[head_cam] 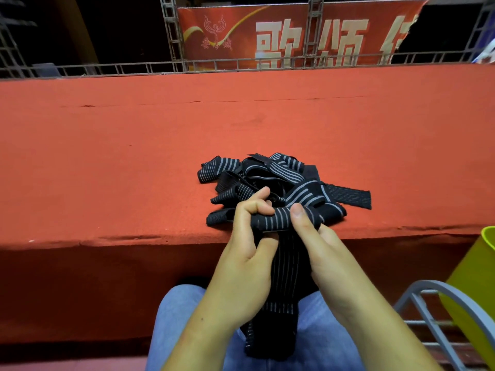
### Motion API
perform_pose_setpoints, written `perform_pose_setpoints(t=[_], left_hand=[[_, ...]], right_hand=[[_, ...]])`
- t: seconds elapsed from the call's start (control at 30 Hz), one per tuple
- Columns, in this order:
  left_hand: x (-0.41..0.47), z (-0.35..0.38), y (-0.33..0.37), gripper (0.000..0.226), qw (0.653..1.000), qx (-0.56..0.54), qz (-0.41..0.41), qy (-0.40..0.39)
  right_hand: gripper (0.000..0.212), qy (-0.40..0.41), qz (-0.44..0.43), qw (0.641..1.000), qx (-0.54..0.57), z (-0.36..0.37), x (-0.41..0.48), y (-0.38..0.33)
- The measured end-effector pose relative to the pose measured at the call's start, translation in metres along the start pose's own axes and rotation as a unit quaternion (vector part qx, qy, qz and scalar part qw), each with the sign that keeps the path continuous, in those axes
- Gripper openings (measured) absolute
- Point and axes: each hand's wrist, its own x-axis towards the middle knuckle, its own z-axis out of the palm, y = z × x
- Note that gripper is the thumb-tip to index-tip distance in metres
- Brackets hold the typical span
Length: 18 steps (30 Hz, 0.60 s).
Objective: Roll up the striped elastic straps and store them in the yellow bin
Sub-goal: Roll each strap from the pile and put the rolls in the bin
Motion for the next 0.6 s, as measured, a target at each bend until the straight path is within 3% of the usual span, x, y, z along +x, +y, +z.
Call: perform_pose_setpoints(t=[0.3, 0.47, 0.6], left_hand=[[-0.001, 0.000, -0.001, 0.041, 0.999, -0.025, -0.008, -0.020], [0.002, -0.006, -0.003, 0.046, 1.000, -0.011, -0.008, -0.009], [0.004, -0.008, -0.005, 0.044, 1.000, -0.008, -0.016, -0.003]], right_hand=[[0.037, 0.030, -0.019, 0.999, 0.020, 0.000, 0.002, 0.003], [0.043, 0.040, -0.052, 0.998, -0.004, -0.006, 0.003, 0.000], [0.030, 0.047, -0.075, 0.996, -0.022, -0.007, 0.003, 0.000]])
